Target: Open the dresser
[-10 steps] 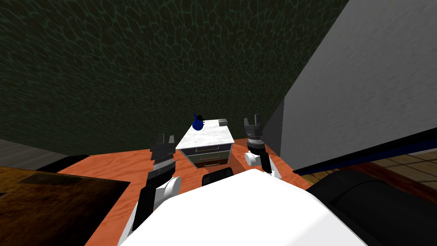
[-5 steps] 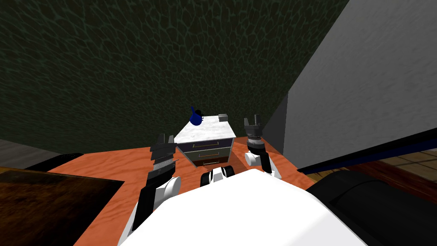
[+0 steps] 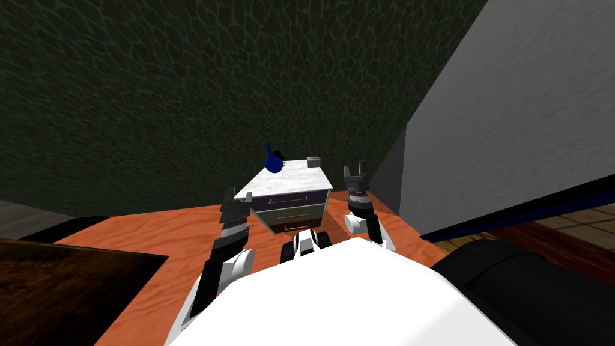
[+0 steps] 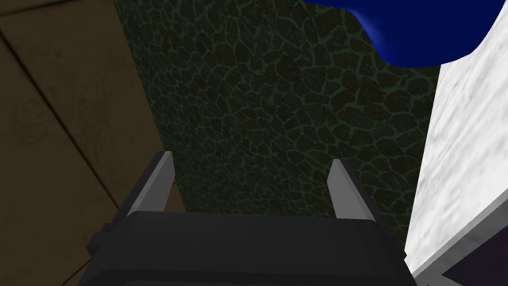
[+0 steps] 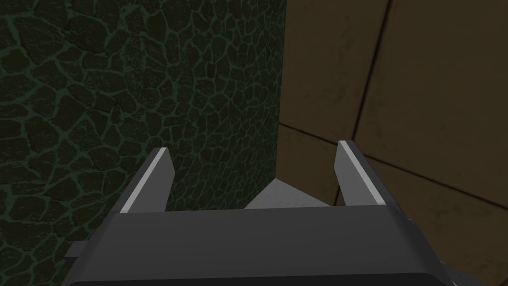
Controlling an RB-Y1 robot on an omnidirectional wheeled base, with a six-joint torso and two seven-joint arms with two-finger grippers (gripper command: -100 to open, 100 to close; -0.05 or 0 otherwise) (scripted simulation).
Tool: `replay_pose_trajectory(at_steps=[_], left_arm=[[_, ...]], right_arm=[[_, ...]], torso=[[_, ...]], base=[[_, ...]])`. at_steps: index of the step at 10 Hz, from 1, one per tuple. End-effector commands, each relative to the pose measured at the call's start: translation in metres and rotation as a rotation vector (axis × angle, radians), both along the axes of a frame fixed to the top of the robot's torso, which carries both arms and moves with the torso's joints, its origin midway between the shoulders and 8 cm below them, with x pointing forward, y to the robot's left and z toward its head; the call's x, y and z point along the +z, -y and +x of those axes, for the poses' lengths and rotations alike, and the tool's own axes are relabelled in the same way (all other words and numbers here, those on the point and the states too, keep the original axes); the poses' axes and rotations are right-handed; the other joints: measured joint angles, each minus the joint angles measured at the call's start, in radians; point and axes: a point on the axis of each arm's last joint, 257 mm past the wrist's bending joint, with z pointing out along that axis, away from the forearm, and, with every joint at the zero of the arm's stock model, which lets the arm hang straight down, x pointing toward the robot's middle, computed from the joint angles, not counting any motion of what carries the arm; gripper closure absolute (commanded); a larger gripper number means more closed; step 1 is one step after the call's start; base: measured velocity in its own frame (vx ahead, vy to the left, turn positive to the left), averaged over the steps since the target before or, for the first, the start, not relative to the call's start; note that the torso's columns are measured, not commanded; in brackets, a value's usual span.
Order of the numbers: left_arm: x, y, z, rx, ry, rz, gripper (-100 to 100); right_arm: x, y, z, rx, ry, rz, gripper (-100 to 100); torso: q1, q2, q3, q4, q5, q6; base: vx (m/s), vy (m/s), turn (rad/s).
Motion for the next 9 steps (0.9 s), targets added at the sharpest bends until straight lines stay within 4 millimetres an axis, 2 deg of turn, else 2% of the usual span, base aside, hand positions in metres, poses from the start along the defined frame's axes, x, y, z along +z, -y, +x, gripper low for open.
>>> replay_pose_trajectory(at_steps=[1, 9], left_arm=[[-0.019, 0.002, 0.007, -0.013, -0.029, 0.025, -100], [-0.078, 0.005, 0.027, -0.024, -0.112, 0.05, -100]], right_arm=[[0.0, 0.0, 0.0, 0.0, 0.0, 0.0, 0], [0.0, 0.0, 0.0, 0.0, 0.0, 0.0, 0]], torso=[[0.0, 0.0, 0.0, 0.0, 0.0, 0.0], [0.0, 0.0, 0.0, 0.0, 0.0, 0.0]], base=[[-0.008, 0.003, -0.023], [-0.008, 0.003, -0.026]])
